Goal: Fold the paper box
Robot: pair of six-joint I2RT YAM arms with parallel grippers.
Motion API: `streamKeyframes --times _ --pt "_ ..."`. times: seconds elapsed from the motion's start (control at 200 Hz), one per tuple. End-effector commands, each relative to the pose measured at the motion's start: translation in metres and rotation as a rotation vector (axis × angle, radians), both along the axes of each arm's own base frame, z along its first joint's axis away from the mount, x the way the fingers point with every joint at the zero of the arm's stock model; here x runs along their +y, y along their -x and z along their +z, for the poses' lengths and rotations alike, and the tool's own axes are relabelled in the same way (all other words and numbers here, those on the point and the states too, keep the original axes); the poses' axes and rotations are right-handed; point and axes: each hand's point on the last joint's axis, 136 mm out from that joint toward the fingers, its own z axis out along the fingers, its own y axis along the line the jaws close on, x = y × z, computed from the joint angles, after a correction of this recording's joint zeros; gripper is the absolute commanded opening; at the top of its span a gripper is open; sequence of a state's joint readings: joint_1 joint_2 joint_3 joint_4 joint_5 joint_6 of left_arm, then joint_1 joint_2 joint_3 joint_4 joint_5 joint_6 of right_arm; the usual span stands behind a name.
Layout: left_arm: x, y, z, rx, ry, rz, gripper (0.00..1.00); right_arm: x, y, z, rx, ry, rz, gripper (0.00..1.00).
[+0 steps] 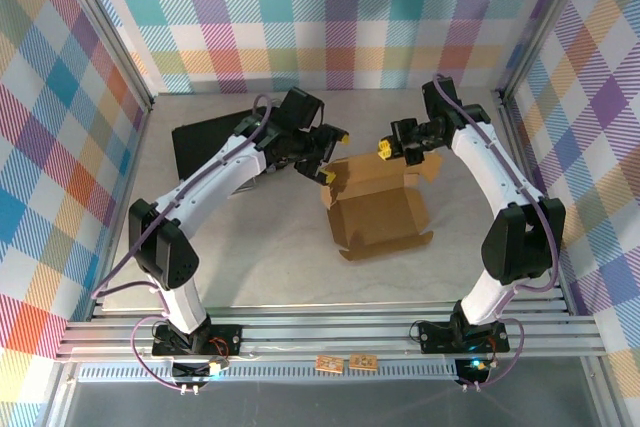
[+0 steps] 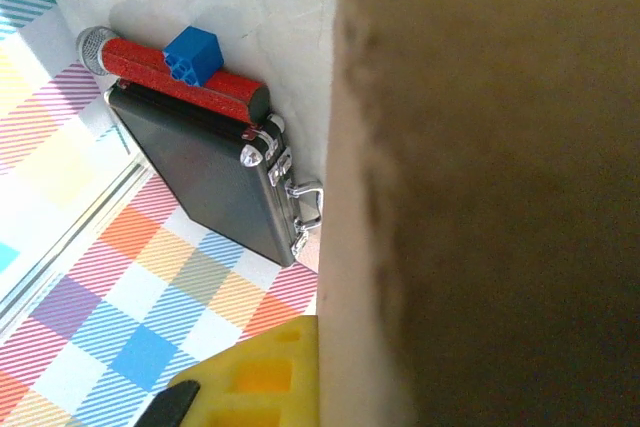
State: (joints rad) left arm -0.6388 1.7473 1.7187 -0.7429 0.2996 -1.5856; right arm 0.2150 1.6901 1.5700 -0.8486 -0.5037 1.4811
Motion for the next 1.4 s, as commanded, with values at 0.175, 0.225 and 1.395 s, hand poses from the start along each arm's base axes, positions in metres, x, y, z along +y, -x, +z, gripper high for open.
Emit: streamKeyframes --times 0.175,0.225,1.395 --pt "0.006 -0.003 0.001 0.025 0.026 0.061 0.76 0.002 0.004 0.016 0.029 -0.056 -0.023 0.0" --pt "0.01 -0.005 -0.001 0.028 0.004 0.06 0.76 0.001 0.007 0.019 0.036 -0.059 -0.027 0.0" --pt "-0.001 -0.006 0.043 -0.118 0.068 -0.121 0.43 -0.019 0.018 0.024 0.003 -0.087 -0.008 0.0"
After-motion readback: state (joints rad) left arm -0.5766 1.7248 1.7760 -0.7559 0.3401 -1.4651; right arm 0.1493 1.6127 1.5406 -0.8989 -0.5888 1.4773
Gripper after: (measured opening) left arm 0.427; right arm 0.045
